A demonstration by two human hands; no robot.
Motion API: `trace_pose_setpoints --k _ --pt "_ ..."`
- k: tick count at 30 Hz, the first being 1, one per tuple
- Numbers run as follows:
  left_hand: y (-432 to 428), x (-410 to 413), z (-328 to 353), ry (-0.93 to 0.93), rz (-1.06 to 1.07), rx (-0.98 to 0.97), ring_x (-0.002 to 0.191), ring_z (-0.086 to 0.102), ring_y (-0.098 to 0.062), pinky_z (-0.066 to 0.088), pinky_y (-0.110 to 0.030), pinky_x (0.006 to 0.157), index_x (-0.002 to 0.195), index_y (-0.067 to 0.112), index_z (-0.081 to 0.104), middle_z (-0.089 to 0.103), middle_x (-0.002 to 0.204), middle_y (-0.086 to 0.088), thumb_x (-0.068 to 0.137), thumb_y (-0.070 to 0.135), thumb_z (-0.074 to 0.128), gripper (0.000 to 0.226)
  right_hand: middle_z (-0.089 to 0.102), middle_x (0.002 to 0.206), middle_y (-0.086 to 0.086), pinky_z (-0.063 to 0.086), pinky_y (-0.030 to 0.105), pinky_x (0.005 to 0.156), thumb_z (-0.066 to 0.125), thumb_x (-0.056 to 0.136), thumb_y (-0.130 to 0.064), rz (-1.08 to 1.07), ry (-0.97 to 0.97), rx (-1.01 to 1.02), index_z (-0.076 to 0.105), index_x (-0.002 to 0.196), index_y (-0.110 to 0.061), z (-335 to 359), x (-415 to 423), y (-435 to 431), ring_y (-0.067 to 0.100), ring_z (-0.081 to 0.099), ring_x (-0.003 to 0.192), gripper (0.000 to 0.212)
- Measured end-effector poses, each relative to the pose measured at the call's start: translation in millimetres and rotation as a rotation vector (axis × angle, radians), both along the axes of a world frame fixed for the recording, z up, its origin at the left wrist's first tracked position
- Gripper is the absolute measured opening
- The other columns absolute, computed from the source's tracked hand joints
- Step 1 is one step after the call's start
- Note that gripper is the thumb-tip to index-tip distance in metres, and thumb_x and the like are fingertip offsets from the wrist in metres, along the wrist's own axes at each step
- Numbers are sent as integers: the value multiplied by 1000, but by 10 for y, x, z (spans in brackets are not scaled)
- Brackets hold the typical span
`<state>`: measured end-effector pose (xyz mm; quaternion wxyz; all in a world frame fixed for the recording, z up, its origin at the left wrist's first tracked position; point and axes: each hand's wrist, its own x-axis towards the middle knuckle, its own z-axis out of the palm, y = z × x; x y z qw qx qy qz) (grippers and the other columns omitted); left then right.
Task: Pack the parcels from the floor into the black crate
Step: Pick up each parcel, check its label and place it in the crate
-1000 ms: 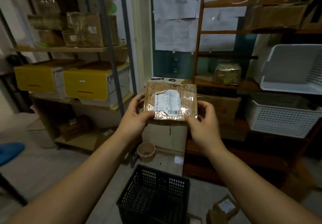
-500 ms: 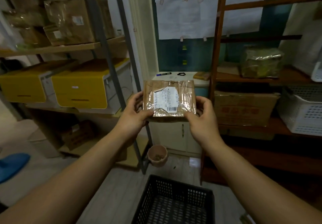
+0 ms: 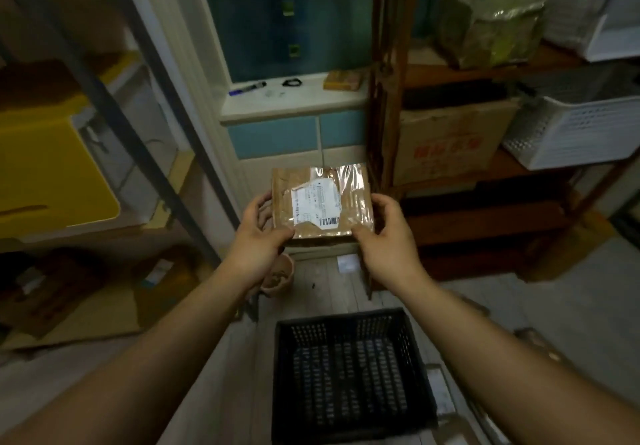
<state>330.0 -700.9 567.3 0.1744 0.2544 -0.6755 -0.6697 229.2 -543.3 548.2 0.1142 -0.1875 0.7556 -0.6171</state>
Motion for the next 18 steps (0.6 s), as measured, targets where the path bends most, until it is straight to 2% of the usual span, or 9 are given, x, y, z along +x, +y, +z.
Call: trace_pose_setpoints --k 4,6,9,12,14,16,18 --pt "-282 3 -766 -118 -26 15 113 56 -13 50 -33 93 142 28 29 54 126 10 86 8 63 68 48 110 -17 39 10 71 60 92 -19 -20 -95 116 40 133 -30 -737 154 -279 3 49 103 47" --pt "-397 8 -1300 -167 -50 20 103 59 -6 53 -30 86 138 29 33 58 114 16 84 13 66 65 48 112 -18 44 13 79 58 93 -15 10 -144 167 37 136 -29 -1210 183 -389 4 50 106 50" --pt "-529 38 -2287 -258 -87 -13 103 62 -10 53 -38 89 127 37 40 63 109 13 80 27 72 57 51 124 -12 47 28 98 55 93 -11 72 -188 252 36 138 -30 -2080 155 -507 7 50 115 52" --pt "-558 51 -3368 -358 -42 -76 102 58 -6 51 -41 93 121 42 41 56 108 21 80 34 72 51 53 131 -8 46 30 101 55 92 -8 134 -209 326 39 139 -29 -3161 84 -566 9 52 118 54" --pt "-537 12 -4079 -437 -35 -140 109 58 -13 49 -43 96 125 32 44 58 117 11 81 35 70 51 52 133 -7 44 29 102 57 91 -13 183 -191 396 41 137 -29 -3906 59 -565 9 51 120 52" --pt "-504 -25 -4749 -483 -26 -180 114 56 -14 47 -36 98 127 25 47 58 121 7 86 30 66 46 49 135 -5 44 29 102 58 91 -22 244 -138 495 38 140 -30 -4641 41 -548 11 50 120 53" --pt "-462 -48 -5418 -520 -22 -198 108 55 -7 43 -24 91 123 27 48 55 109 16 90 24 60 35 45 135 0 42 29 102 55 92 -24 295 -115 584 34 143 -28 -5398 18 -533 16 49 120 55"
